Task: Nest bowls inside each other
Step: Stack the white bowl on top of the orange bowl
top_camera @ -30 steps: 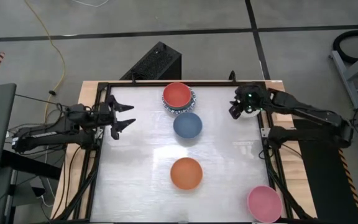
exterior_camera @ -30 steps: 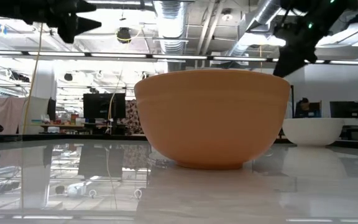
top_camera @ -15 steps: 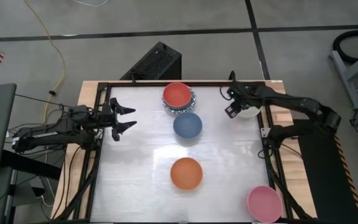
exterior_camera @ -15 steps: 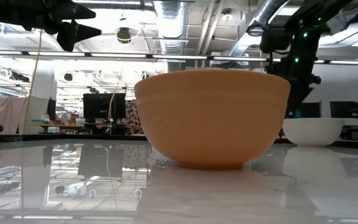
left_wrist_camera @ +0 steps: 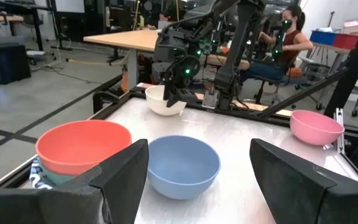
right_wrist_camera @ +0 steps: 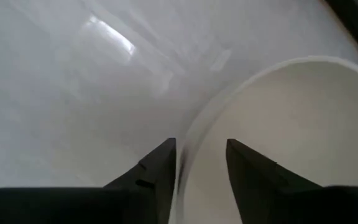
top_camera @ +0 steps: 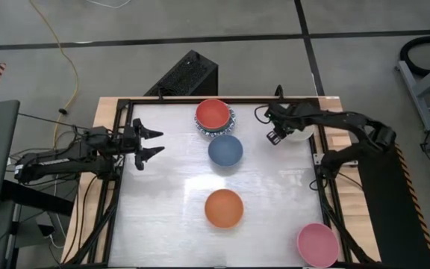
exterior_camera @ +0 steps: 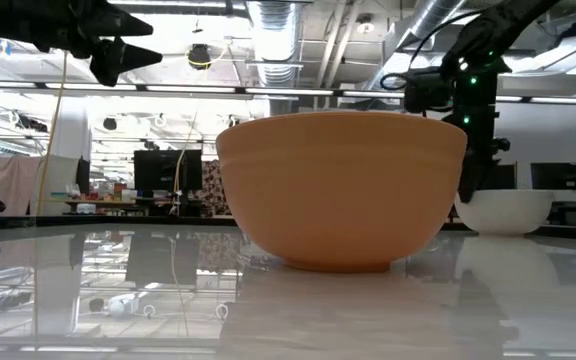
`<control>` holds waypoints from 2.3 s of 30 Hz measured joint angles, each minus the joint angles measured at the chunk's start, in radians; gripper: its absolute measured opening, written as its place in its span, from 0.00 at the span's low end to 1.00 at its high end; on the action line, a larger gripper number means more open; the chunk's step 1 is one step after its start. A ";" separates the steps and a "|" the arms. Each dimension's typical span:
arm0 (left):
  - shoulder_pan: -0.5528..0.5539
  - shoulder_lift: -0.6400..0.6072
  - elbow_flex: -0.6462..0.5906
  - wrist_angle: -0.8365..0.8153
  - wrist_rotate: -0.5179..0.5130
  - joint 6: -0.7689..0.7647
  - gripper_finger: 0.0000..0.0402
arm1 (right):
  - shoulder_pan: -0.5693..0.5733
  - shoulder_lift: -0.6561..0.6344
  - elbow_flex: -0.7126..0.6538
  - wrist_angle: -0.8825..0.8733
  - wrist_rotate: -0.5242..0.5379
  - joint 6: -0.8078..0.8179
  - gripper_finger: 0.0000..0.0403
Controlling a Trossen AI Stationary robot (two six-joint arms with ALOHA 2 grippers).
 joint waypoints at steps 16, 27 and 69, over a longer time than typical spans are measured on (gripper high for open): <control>0.000 0.000 0.000 -0.043 -0.013 0.004 0.67 | -0.006 0.094 0.008 0.031 0.000 0.073 0.03; 0.000 0.000 0.000 -0.073 -0.015 0.004 0.67 | 0.102 0.081 0.152 0.046 0.000 0.064 0.02; 0.000 0.000 0.000 -0.114 -0.070 0.001 0.67 | 0.275 0.400 0.666 0.352 -0.225 -0.821 0.02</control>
